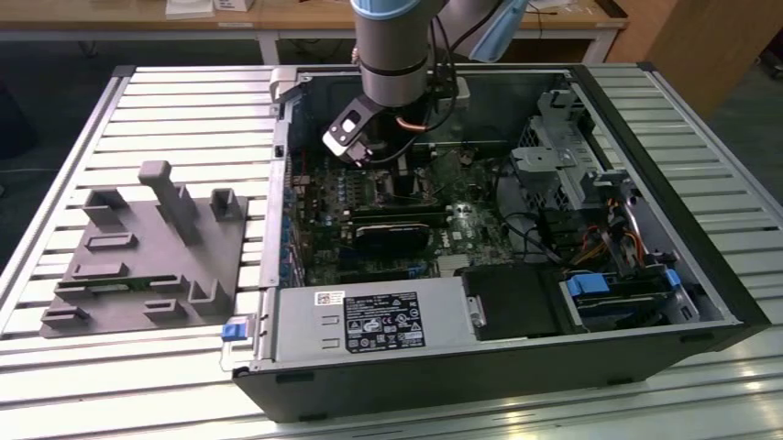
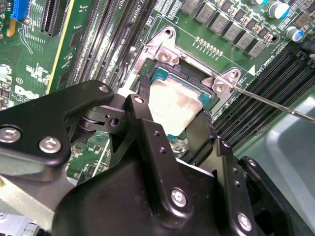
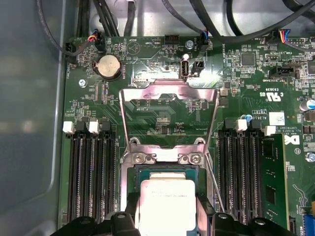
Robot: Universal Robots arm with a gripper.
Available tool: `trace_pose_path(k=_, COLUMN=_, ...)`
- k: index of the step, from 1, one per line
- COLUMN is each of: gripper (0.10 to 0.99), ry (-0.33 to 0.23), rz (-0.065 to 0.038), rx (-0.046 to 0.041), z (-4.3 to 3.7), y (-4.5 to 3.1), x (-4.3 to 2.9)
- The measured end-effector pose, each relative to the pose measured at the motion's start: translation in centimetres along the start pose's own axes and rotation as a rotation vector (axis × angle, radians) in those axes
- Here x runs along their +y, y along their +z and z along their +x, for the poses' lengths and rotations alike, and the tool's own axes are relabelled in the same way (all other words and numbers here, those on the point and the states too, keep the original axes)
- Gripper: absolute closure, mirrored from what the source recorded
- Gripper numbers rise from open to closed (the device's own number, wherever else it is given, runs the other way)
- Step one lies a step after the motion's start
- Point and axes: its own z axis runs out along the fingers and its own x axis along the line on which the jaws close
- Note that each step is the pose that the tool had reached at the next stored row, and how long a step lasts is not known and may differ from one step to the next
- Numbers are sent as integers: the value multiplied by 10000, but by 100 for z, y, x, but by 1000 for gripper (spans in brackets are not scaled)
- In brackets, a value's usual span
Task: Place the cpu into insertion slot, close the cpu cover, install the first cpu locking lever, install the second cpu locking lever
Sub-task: 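Place the cpu into insertion slot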
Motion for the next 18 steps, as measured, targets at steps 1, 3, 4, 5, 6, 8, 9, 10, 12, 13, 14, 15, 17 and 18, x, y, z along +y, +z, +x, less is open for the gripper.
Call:
trace_pose_path(k=1, gripper=545, ry=-1, rz=0, rx=1, z=0, y=1, x=3)
trace_pose_path(k=3, gripper=545, ry=1, rz=0, rx=1, z=0, y=2, x=9)
trace_pose_path(k=4, gripper=545, ry=1, rz=1, rx=-2, z=0, y=3, x=10)
trace_pose_path(k=5, gripper=545, ry=1, rz=0, rx=0, z=1, y=6, x=10)
trace_pose_path(k=6, gripper=545, ry=2, rz=0, rx=-1, z=1, y=11, x=9)
trace_pose_path(k=8, gripper=545, ry=1, rz=2, rx=-3, z=-1, y=16, x=8)
trace_pose_path(k=9, gripper=545, ry=1, rz=2, rx=-3, z=-1, y=16, x=9)
trace_pose_path(k=10, gripper=545, ry=1, rz=2, rx=-4, z=0, y=17, x=9)
trace_pose_path(k=12, gripper=545, ry=1, rz=0, rx=-1, z=0, y=18, x=9)
trace_pose_path(k=13, gripper=545, ry=1, rz=1, rx=-1, z=0, y=18, x=9)
trace_pose_path(k=14, gripper=545, ry=1, rz=1, rx=-2, z=0, y=18, x=9)
trace_pose_path(k=15, gripper=545, ry=1, rz=1, rx=-1, z=0, y=19, x=9)
trace_pose_path(k=17, gripper=545, ry=1, rz=0, rx=-1, z=0, y=20, x=9)
trace_pose_path(k=18, gripper=545, ry=1, rz=-3, rx=3, z=0, y=21, x=9)
